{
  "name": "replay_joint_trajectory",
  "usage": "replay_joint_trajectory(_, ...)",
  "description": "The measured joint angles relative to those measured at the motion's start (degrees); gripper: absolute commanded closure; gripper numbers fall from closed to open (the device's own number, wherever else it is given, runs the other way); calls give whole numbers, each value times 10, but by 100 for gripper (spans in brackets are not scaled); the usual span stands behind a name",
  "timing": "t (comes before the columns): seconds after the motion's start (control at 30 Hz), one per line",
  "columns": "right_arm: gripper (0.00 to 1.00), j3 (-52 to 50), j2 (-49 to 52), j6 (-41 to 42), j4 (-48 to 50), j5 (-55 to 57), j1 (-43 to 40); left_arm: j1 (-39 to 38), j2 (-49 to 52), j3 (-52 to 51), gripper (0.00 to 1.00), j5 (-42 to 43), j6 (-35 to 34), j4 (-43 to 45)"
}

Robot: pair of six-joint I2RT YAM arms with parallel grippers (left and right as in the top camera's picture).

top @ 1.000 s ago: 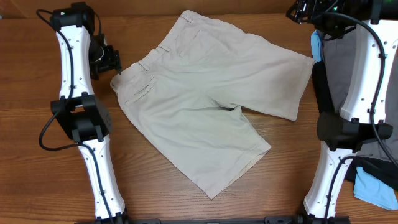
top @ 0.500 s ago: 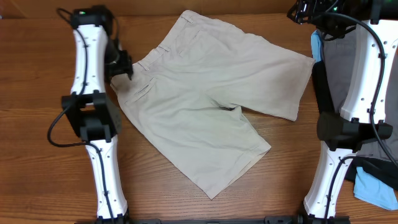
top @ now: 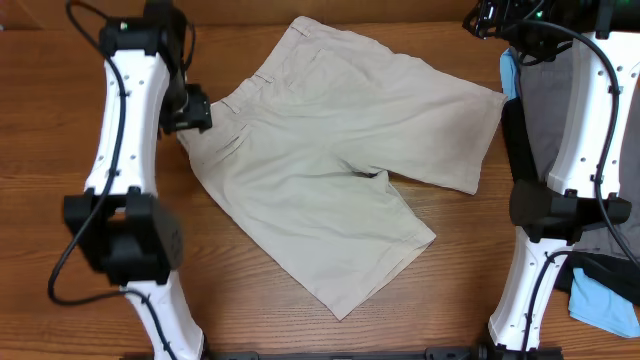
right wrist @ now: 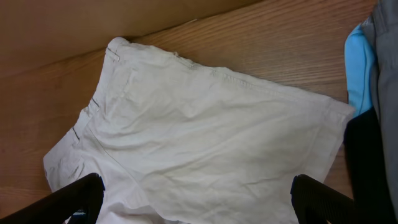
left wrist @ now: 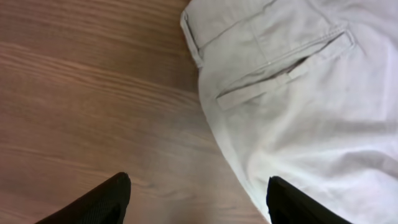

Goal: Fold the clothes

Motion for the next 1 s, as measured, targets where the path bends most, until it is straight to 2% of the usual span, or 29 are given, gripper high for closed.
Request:
replay_joint_trajectory(0.1, 0, 0, 0, 0, 0, 1, 0, -2, -64, -129, 19, 0, -10, 97)
replay_joint_trajectory(0.17, 0, 0, 0, 0, 0, 1, 0, -2, -101, -208, 10, 1, -16, 162)
replay_joint_trajectory(0.23, 0, 0, 0, 0, 0, 1, 0, 2, -134, -273, 8, 4, -25, 232)
replay_joint_trajectory(0.37, 0, 0, 0, 0, 0, 1, 0, 23, -155, -339, 11, 24, -37, 364)
replay_joint_trajectory(0.47, 2, 0, 0, 0, 0, 0, 0, 44, -151, -364, 17, 40, -47, 431)
replay_joint_trajectory(0.6, 6, 0, 0, 0, 0, 0, 0, 60, -128, -369, 29, 51, -54, 485)
replay_joint_trajectory(0.7, 10, 0, 0, 0, 0, 0, 3, 58, -106, -370, 31, 59, -57, 492)
replay_joint_trajectory(1.0, 11, -8, 0, 1, 0, 5, 49, 56, -42, -370, 32, 70, -57, 489)
